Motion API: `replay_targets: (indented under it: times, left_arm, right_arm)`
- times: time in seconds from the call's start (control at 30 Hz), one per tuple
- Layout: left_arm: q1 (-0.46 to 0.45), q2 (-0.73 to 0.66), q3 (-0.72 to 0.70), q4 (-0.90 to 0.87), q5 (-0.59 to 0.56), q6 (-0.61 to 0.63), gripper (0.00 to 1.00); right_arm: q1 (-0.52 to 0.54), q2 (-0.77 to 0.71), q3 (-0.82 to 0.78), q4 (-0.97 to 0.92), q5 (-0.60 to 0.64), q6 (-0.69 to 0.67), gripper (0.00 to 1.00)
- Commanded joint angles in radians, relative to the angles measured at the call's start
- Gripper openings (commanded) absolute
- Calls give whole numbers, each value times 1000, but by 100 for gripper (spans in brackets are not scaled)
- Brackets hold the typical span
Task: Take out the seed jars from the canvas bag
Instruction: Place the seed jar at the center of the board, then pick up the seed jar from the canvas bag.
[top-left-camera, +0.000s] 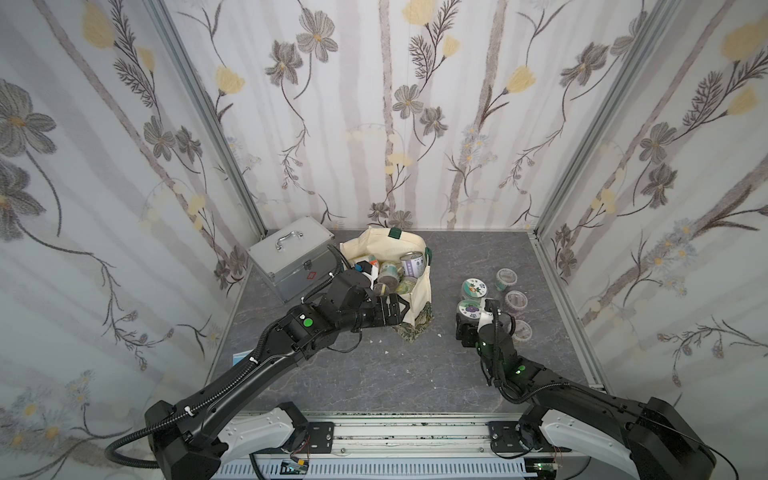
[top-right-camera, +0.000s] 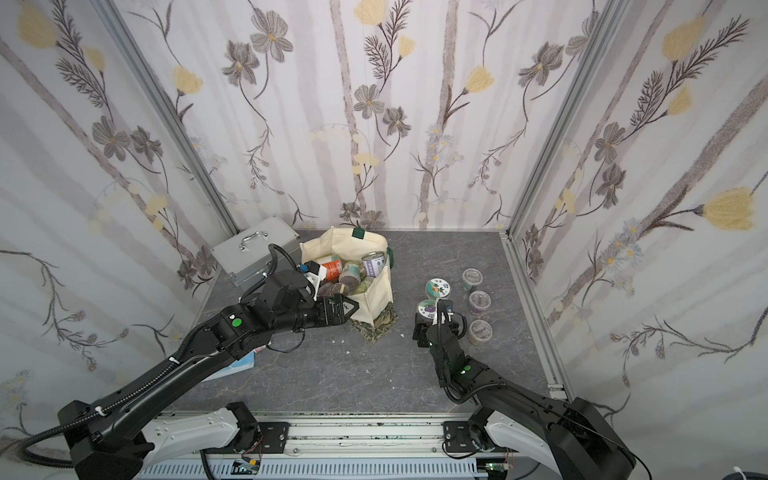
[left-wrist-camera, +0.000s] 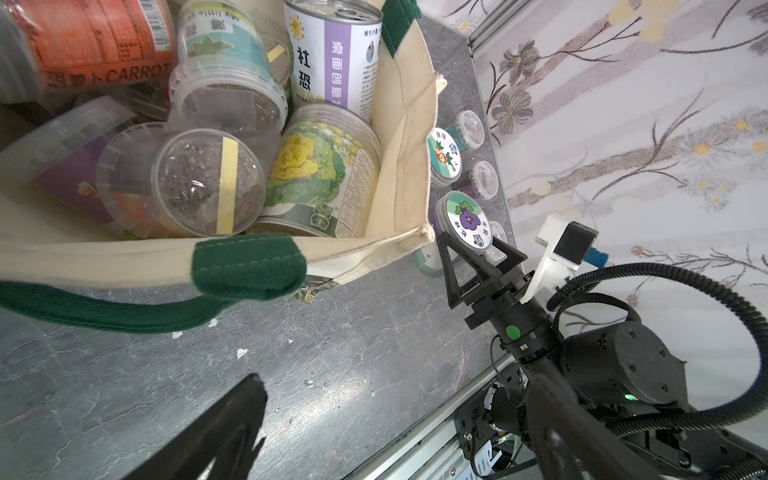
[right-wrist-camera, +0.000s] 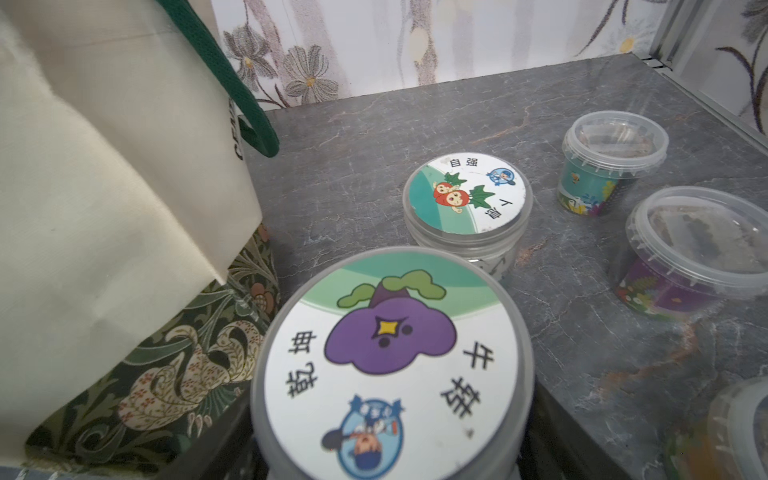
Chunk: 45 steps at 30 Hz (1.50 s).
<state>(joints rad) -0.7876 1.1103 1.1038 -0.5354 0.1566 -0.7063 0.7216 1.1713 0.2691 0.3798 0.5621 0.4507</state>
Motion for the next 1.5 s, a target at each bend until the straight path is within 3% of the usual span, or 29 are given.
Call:
replay_targets:
  times: [0.0, 0.33, 0.37, 0.47, 0.77, 0.87, 1.07, 1.17, 1.23, 1.33, 1.47]
  left_arm:
    - [1, -1, -3, 2, -20, 7, 100]
    - [0, 2, -1, 1, -35, 13, 100]
    - [1, 1, -2, -1, -38, 14, 100]
    - [1, -7, -2, -9, -43, 16, 100]
    - [1, -67, 9, -35, -107, 7, 100]
    - [1, -134, -26, -35, -193, -4, 100]
    - [22, -260, -124, -34, -282, -37, 100]
    - [58, -284, -169, -35, -253, -58, 100]
    - [120, -287, -209, -8, -158, -91, 100]
    - [217, -288, -278, 110, 31, -160, 100]
    - [265, -276, -289, 150, 97, -172, 100]
  right_arm:
    - [-6, 16, -7, 74, 93, 63, 67]
    - [-68, 63, -27, 28, 124, 162, 70]
    - [-72, 69, -27, 28, 121, 166, 72]
    - [-76, 73, -20, 14, 116, 173, 99]
    - [-77, -84, 69, -183, 46, 163, 100]
    - [-85, -139, 118, -213, -56, 121, 100]
    - [-106, -66, 319, -235, -438, 23, 100]
    - [-105, 40, 465, -289, -588, -3, 100]
    - [-103, 119, 586, -332, -661, -18, 98]
    - [-104, 221, 712, -373, -697, -37, 97]
    - [-104, 354, 939, -515, -688, -66, 92]
